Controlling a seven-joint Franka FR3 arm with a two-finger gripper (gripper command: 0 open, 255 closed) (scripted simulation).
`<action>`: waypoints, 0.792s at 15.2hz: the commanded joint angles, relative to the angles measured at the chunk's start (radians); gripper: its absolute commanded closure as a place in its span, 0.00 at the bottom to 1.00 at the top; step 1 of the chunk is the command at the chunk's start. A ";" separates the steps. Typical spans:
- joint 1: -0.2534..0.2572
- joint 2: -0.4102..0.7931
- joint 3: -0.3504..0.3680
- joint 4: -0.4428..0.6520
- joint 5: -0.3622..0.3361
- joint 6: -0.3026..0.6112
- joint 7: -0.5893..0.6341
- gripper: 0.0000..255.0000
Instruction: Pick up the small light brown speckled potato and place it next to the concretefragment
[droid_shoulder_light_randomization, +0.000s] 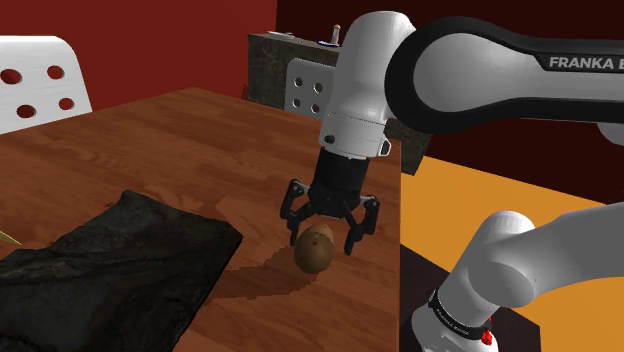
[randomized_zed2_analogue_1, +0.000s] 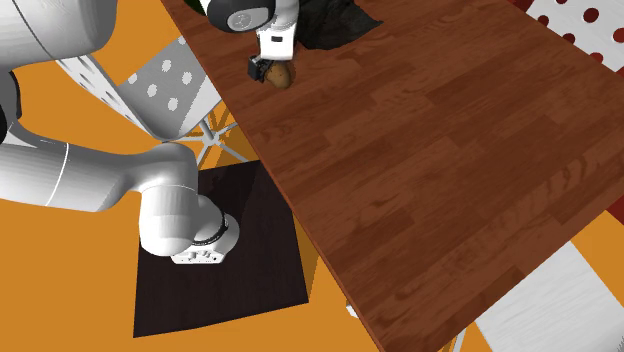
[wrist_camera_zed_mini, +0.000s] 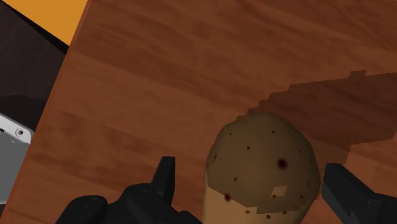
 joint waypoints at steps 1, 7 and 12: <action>0.000 0.000 0.000 0.000 0.000 0.000 0.000 0.00; -0.018 0.004 -0.061 0.108 -0.048 -0.115 0.011 0.00; -0.017 0.004 -0.061 0.108 -0.048 -0.115 0.011 0.00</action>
